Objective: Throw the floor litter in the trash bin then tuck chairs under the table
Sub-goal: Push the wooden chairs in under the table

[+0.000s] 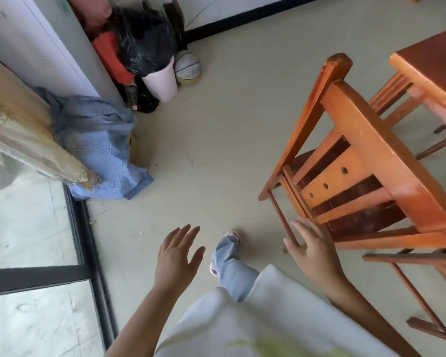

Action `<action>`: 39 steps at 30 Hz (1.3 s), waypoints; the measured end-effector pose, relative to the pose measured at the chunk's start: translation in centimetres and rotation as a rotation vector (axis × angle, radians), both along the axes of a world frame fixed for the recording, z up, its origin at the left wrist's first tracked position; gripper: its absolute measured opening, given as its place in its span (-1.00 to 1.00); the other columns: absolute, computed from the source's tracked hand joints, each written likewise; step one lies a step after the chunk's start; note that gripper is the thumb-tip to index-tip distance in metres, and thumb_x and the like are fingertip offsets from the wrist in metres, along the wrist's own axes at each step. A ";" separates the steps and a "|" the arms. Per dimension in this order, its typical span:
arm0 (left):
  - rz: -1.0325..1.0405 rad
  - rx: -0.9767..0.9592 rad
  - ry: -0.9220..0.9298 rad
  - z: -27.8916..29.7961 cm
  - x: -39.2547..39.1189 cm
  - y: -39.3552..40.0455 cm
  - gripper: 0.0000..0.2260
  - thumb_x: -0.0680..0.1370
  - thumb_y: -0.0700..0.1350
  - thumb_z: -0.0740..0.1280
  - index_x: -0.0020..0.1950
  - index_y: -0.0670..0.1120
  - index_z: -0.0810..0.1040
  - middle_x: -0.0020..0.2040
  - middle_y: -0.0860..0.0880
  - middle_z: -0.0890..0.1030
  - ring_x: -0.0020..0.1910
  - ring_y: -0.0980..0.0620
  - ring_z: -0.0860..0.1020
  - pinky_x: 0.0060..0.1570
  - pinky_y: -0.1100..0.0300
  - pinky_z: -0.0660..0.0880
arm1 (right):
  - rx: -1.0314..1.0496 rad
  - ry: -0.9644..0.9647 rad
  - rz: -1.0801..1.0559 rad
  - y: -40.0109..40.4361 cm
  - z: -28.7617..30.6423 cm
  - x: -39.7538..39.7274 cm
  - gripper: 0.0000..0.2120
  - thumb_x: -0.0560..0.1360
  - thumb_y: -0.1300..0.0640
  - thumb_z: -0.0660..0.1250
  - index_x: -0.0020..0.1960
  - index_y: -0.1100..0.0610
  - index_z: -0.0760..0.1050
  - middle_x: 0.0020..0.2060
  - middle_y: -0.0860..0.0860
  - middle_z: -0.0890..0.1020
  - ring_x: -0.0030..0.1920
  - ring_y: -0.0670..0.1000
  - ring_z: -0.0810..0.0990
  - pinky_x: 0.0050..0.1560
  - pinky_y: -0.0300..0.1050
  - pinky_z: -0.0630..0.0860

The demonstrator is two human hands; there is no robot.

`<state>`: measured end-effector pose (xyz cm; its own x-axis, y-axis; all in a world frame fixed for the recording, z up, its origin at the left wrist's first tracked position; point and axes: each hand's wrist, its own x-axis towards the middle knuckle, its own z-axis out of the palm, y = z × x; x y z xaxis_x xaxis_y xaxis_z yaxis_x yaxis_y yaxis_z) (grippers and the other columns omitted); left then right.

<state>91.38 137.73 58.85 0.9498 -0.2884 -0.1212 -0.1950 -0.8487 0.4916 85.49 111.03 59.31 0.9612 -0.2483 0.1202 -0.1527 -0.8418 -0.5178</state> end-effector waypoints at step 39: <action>-1.373 -0.462 -0.534 7.0 21.9 -32.4 -0.60 0.57 0.10 0.00 0.09 -0.09 0.53 0.06 -0.18 0.64 0.17 -0.13 0.45 0.22 -0.09 0.31 | -0.409 -0.153 -1.378 -7.2 7.5 6.4 -0.65 0.26 0.19 0.49 -0.04 0.36 0.56 -0.08 0.33 0.61 -0.06 0.37 0.54 -0.04 0.23 0.48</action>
